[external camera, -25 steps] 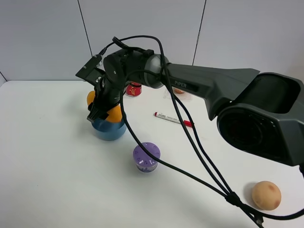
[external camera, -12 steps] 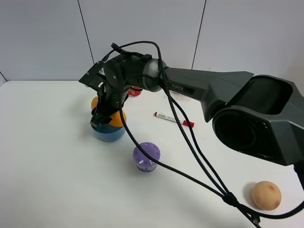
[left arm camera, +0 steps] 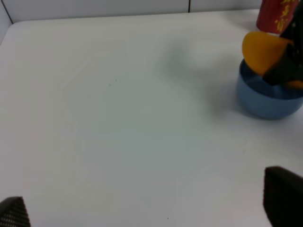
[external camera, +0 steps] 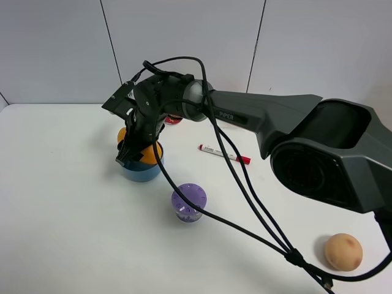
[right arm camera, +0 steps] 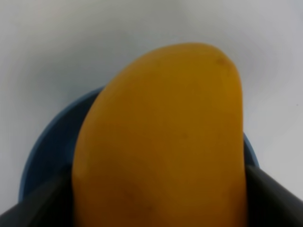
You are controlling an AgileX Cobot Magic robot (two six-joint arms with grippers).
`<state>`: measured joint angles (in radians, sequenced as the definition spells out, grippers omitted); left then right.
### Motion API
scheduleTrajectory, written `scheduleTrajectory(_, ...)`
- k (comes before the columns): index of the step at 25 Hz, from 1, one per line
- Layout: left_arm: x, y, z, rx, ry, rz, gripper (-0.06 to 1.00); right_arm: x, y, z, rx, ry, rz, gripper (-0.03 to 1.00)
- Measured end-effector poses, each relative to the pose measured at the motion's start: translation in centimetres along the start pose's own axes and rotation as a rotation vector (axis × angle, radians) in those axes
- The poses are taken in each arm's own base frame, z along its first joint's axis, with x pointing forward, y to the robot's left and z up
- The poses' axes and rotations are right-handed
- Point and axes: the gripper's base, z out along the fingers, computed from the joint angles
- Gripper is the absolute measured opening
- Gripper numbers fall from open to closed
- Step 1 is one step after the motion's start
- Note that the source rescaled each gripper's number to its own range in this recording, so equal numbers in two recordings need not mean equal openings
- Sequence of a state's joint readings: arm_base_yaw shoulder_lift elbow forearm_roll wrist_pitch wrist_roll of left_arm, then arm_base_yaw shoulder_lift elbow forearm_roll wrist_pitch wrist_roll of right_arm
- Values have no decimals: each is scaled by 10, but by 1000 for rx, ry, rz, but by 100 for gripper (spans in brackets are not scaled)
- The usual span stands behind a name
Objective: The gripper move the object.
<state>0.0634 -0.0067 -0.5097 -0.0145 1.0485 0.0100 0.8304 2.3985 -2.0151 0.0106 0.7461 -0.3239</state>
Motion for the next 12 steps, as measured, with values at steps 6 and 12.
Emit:
scheduleTrajectory(6,0,0,0,0,0,0,100,-6,-2,-6,11,-44,21,31)
scheduleTrajectory(12,0,0,0,0,0,0,100,-10,-3,-12,18,-69,49,61)
